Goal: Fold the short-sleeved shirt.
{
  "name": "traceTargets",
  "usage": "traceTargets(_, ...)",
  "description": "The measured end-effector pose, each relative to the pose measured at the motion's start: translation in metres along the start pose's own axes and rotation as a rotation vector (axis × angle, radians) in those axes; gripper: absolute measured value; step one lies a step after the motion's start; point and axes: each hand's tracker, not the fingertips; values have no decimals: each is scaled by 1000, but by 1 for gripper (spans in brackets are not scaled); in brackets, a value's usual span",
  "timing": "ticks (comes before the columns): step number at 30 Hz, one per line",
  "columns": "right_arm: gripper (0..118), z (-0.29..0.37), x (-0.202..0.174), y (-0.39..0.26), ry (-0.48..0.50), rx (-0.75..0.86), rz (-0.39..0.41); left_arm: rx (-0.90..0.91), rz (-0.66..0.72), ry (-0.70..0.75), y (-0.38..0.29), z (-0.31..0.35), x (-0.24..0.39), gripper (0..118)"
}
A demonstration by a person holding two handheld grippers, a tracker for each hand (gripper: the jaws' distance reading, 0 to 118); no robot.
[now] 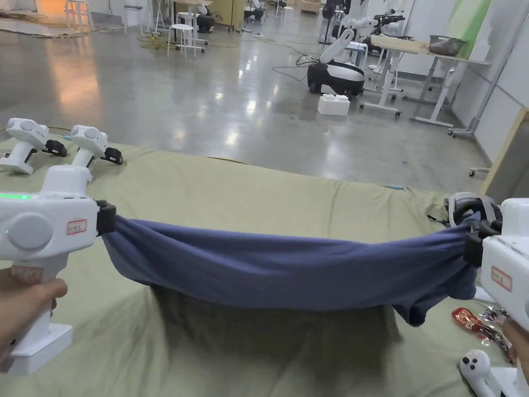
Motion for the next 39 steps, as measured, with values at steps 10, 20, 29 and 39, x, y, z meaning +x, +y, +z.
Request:
traceTargets(10,5,73,-13,-85,-17,-83,-30,-135,62,-14,-95,50,-15,9)
traceTargets(20,5,62,-29,-187,45,-393,13,-374,19,67,-192,24,-4,9)
traceTargets(29,5,25,-31,-243,67,-593,-55,-500,-8,101,-222,-17,-13,9)
traceTargets(39,58,19,-36,-203,99,-474,-70,-374,19,110,-188,-6,-4,65)
